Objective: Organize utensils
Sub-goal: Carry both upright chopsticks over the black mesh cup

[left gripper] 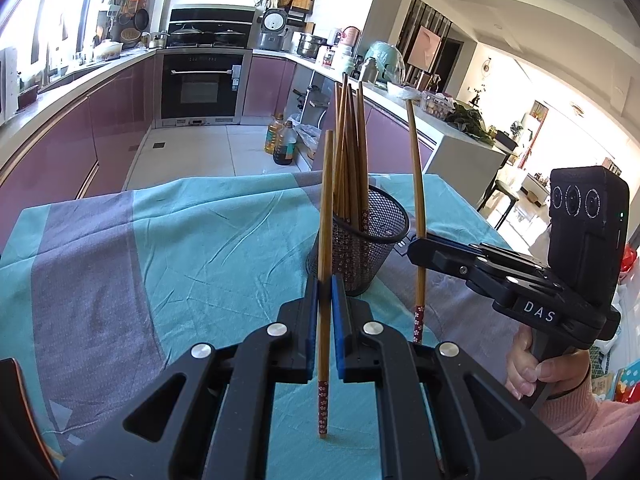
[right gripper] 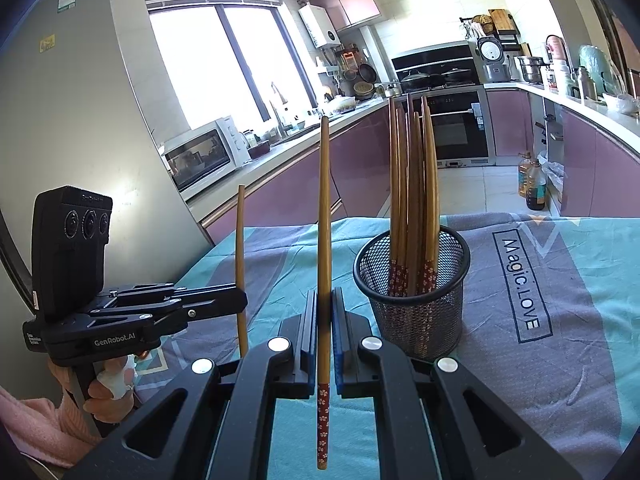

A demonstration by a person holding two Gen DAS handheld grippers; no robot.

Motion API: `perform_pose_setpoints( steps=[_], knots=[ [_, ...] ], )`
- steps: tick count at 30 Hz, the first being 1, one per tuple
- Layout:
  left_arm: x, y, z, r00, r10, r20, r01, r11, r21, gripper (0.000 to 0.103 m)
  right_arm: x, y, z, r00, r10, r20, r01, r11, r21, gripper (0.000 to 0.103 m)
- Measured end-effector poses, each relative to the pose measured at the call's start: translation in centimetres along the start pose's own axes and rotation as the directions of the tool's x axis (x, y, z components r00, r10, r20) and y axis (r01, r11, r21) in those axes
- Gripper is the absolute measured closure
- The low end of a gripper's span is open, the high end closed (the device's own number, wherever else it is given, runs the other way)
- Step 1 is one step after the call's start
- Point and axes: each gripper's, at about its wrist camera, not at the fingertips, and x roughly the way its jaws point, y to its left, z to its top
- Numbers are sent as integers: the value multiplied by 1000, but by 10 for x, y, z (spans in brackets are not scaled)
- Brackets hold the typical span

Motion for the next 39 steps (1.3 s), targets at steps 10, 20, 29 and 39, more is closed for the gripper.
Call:
perform_pose_setpoints(
  steps=[10, 20, 29, 39],
  knots=[
    [1, 2, 6, 1000, -9, 9, 9, 1000, 6, 95, -5, -2, 5, 1000, -5, 15, 5, 1000, 2, 97],
    [1, 1, 7, 1000, -12, 13, 12, 1000, 10, 95, -4, -2, 7, 1000, -11, 24, 11, 1000, 4, 97],
    [-2, 3, 6, 1000, -14, 26, 13, 1000, 14, 95, -6, -2, 7, 999, -13, 33, 13, 1000, 4, 97],
    [-4, 4, 7, 999, -18, 37, 18, 1000, 19, 95, -7, 0, 11, 999, -16, 40, 16, 1000, -3, 97]
  ],
)
